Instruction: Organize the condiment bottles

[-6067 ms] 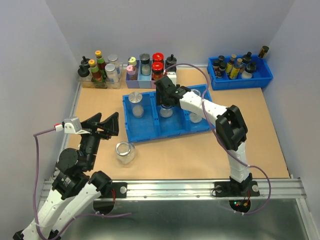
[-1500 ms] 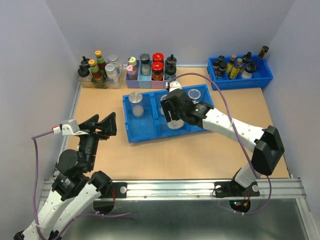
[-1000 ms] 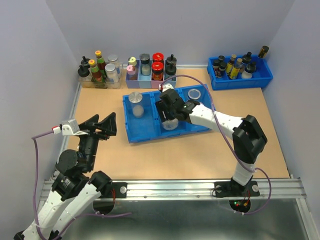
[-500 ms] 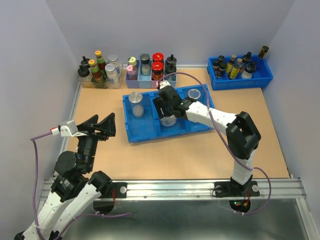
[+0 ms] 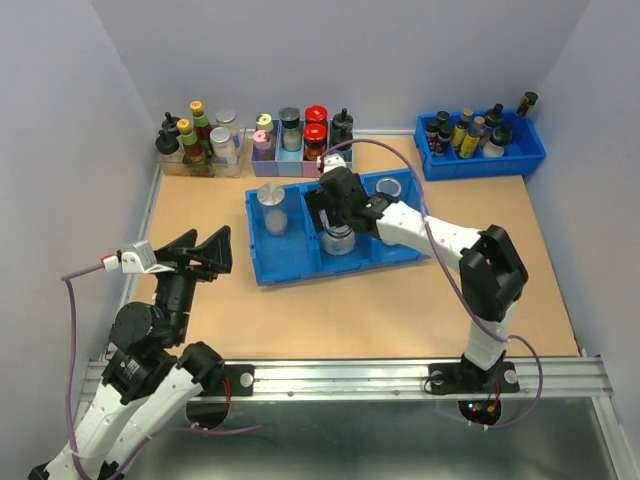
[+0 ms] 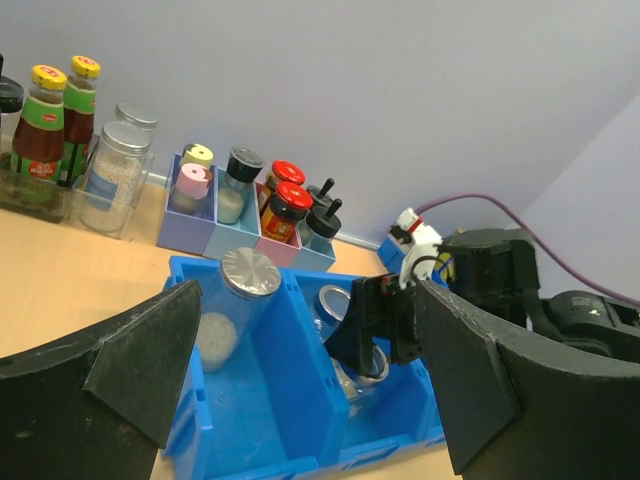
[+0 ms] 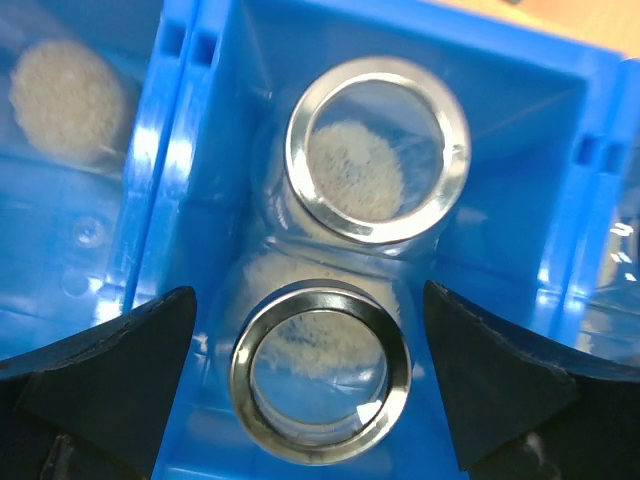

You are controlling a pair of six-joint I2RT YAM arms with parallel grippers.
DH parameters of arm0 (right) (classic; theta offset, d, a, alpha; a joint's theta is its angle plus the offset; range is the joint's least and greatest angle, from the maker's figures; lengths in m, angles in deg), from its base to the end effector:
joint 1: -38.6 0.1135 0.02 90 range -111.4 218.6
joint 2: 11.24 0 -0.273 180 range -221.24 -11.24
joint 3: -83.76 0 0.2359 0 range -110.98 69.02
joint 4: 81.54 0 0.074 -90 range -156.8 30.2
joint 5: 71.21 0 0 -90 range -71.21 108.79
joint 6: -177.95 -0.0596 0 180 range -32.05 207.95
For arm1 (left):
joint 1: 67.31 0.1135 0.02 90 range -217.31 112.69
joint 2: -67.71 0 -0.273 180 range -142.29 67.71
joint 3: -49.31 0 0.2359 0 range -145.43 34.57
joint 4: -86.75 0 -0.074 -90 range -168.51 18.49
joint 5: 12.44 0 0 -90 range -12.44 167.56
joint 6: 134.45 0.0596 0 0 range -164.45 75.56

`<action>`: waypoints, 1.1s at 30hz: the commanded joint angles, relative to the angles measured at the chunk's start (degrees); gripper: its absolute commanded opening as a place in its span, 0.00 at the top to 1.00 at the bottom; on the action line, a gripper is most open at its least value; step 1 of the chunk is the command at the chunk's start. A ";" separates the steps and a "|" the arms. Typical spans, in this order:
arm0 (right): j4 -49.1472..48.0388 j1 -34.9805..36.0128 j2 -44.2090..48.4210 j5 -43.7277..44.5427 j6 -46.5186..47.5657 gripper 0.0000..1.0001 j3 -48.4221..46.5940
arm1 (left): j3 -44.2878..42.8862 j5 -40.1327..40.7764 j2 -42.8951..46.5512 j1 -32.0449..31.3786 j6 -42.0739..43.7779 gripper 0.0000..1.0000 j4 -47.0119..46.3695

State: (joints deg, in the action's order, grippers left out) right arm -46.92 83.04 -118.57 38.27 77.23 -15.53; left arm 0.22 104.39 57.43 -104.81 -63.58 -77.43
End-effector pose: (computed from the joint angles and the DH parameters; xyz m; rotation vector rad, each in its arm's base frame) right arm 0.3214 0.2873 0.2529 -0.4927 2.2122 0.1148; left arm 0.0579 -0.0105 0.3597 -0.2279 1.2145 -0.5888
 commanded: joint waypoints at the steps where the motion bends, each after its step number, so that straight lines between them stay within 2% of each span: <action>1: -4.85 -0.77 7.48 2.84 -1.93 0.00 1.58 | 0.60 -0.99 -0.53 -0.12 0.68 0.02 -2.84; 7: -4.85 -0.77 15.47 1.26 -3.34 0.00 5.45 | 0.42 -3.18 -2.63 -0.03 0.94 0.02 -3.63; 12: -5.37 -0.76 28.36 -2.87 -4.48 0.00 13.87 | -0.63 -8.71 -6.23 -0.03 0.50 0.01 -5.04; 16: -14.14 -0.76 43.31 -3.05 -8.61 0.00 30.11 | -0.55 -11.79 -8.87 -0.03 -0.73 0.01 -7.14; 17: -16.08 -0.76 46.48 -2.79 -9.49 0.00 37.20 | -0.54 -12.50 -9.40 -0.21 -1.42 0.01 -8.28; 18: -17.32 -0.76 53.56 -2.61 -10.45 0.00 40.23 | -0.72 -13.46 -10.53 -0.12 -1.69 0.01 -8.64; 22: -19.09 -0.76 70.03 -3.05 -14.50 0.00 52.36 | -1.51 -16.02 -13.44 -0.12 -2.57 0.01 -9.96; 27: -14.88 -0.68 89.54 -4.37 -18.89 0.00 61.16 | -3.26 -19.00 -17.66 -0.12 -3.27 0.01 -10.49; 29: -10.58 -0.68 97.96 -4.46 -20.74 0.00 61.88 | -5.28 -20.23 -20.73 -0.12 -3.36 0.01 -9.26; 33: -3.72 -0.68 106.09 -4.02 -23.12 0.00 60.30 | -9.50 -21.47 -26.37 -0.21 -3.63 0.01 -6.10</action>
State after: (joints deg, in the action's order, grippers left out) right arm -55.97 82.45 -17.35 34.51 57.73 45.47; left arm -4.30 85.51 34.02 -104.81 -66.66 -83.24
